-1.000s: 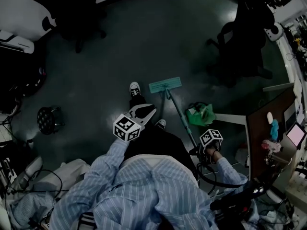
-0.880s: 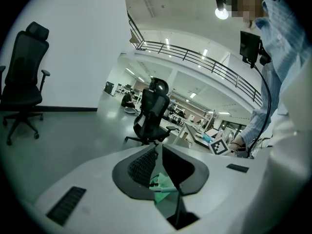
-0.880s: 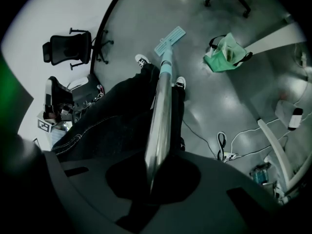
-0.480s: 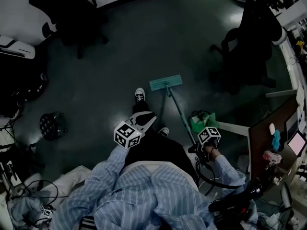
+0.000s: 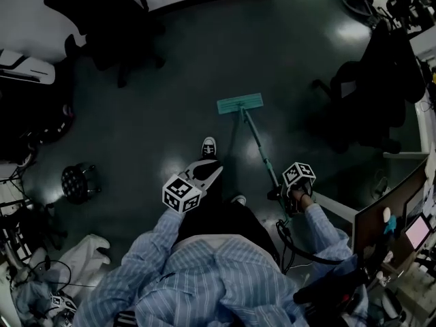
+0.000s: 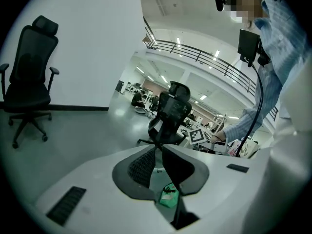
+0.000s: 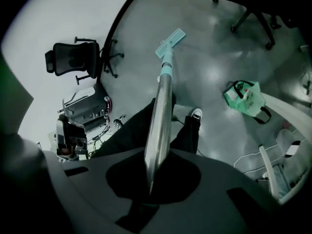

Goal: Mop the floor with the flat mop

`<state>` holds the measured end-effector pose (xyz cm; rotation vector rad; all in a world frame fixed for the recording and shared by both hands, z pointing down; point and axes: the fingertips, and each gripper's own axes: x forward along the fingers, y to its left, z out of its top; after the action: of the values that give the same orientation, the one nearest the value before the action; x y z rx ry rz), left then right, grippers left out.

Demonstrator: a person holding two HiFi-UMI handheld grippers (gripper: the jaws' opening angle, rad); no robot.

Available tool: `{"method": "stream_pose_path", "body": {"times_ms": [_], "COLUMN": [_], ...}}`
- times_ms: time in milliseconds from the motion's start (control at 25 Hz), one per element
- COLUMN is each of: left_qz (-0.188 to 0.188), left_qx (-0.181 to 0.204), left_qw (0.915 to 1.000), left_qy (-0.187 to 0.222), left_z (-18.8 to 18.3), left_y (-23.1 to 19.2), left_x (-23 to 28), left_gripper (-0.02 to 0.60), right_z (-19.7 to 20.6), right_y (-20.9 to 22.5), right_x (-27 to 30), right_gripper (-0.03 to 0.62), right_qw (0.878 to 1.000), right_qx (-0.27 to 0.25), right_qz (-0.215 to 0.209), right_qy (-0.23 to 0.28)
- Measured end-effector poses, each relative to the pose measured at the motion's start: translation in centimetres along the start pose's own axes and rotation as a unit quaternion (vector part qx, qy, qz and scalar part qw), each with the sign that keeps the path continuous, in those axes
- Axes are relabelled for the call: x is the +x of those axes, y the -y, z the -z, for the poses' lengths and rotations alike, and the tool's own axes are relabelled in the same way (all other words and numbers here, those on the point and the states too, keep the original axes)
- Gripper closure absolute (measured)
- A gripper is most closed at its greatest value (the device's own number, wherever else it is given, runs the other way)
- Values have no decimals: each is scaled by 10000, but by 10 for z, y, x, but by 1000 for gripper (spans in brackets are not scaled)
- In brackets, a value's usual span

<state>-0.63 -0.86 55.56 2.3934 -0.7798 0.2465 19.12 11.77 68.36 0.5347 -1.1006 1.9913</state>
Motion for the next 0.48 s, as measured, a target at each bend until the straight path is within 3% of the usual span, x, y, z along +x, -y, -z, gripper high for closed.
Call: {"method": "stream_pose_path", "body": {"times_ms": [480], "left_qz": [-229], "left_qx": [-343], "left_qw": [9991], "left_qy": [-71], "left_z": [-63], "left_y": [-134], "left_x": [-4], "left_gripper": [538], "right_z": [-225], "right_y": [-134], "right_x": [-42], "right_gripper": [566], "right_qw": [9997], "right_qx": [-68], "right_qz": [112], "right_qy": [223]}}
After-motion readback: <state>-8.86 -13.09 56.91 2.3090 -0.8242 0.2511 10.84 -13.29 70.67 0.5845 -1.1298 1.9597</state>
